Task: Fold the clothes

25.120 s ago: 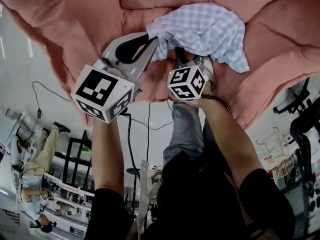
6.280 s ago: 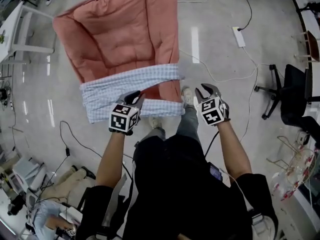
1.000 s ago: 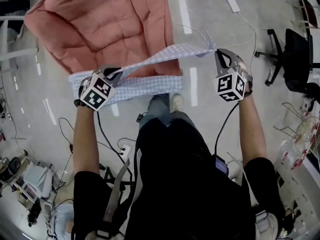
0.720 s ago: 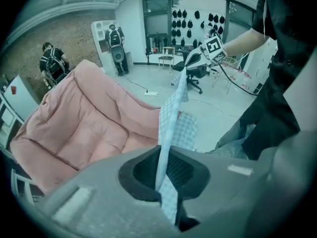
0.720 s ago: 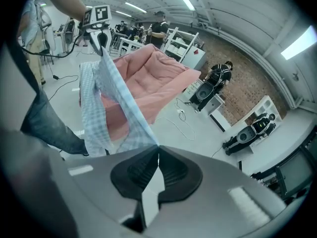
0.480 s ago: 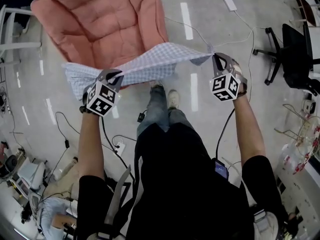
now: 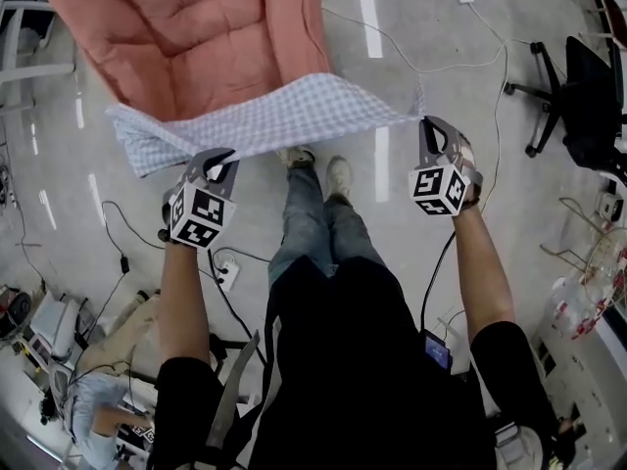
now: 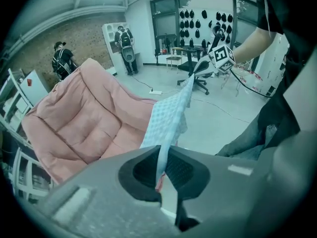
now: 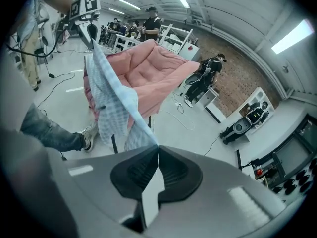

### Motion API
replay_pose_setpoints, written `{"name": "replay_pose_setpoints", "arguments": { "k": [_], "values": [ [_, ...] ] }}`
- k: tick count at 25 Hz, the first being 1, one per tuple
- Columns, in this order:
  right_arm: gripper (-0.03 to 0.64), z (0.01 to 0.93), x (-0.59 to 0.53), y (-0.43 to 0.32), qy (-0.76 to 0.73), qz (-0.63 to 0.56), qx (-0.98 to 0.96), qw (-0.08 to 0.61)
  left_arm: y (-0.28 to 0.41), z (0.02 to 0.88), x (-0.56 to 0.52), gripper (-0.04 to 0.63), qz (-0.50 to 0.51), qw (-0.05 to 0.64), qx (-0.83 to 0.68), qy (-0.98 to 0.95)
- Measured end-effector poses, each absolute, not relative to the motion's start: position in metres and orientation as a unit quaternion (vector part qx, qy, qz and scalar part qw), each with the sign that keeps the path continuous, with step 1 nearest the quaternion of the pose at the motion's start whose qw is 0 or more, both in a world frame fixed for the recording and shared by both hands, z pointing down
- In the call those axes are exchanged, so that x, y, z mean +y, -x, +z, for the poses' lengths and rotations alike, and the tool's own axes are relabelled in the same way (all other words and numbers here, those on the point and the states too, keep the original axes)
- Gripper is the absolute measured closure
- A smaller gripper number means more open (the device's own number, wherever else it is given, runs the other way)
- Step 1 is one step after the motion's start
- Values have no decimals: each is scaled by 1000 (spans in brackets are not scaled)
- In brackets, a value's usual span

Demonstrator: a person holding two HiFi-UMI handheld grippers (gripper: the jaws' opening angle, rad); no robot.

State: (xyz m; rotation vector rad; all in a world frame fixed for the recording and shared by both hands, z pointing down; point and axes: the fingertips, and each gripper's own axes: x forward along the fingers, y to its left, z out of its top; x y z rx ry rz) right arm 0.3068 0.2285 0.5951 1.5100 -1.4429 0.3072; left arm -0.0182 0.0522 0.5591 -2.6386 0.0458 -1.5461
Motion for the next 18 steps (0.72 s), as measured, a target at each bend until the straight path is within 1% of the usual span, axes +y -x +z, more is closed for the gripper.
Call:
{"name": "replay_pose_setpoints", "arguments": {
  "k": [7,14,18],
  "values": [
    [609,657,261,-280,-617,145,-591,499,33,603,71,583,-513,49,14,857],
    [609,705,267,-260,-629,177,-580,487,46,642,81,581,-503,26,26,863],
    [609,737,279,-243,-617,190,-581,495,50,662,85,572,-496,18,35,868]
  ]
}}
